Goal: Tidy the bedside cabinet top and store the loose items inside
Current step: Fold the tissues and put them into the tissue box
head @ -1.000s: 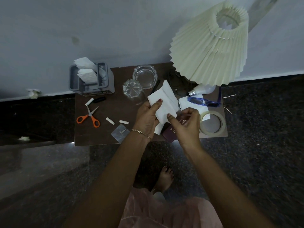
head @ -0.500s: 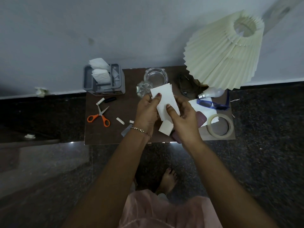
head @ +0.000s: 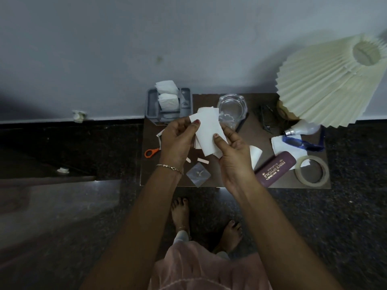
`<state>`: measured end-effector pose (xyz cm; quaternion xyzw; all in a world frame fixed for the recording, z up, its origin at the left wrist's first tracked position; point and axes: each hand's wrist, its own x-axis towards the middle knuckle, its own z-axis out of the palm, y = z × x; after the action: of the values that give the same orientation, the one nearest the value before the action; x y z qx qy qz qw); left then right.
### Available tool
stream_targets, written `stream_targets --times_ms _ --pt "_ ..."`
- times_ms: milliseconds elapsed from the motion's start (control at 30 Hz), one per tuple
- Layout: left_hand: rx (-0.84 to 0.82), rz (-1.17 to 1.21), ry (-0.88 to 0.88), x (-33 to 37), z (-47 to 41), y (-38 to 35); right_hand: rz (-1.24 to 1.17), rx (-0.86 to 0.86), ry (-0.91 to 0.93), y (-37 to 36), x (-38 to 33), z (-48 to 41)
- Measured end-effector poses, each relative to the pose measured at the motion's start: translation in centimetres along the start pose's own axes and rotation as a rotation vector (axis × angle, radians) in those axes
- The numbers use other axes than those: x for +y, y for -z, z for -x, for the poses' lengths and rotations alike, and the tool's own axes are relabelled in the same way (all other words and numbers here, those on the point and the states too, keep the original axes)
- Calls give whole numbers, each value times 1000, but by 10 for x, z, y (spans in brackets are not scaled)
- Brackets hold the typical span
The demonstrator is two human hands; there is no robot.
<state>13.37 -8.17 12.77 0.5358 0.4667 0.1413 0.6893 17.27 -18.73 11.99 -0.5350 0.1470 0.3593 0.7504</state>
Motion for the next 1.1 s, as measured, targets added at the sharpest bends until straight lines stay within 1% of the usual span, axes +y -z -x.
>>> stream_targets --times_ms 233,367,533,633,667,733,833,900,967,1100 --pt "99 -66 -79 10 -20 43 121 -61 31 -35 21 -7" --pt "82 -47 -77 14 -29 56 186 -106 80 -46 29 -11" --pt "67 -30 -81 17 -41 66 258 -88 79 -56 30 -11" --pt "51 -52 -83 20 -47 70 251 -86 74 -60 29 -12" --pt "34 -36 -48 21 -48 71 237 -85 67 -62 29 -12" --pt "-33 3 115 23 -50 74 214 -93 64 -64 28 -14" --pt "-190 -104 390 22 -52 83 216 -88 69 -66 29 -18" --pt "-262 -91 484 18 -52 87 219 -51 68 -68 30 -20" --pt "-265 11 475 14 -52 88 204 -13 53 -71 31 -21" --pt "-195 337 394 9 -54 84 206 5 30 -74 33 -25"
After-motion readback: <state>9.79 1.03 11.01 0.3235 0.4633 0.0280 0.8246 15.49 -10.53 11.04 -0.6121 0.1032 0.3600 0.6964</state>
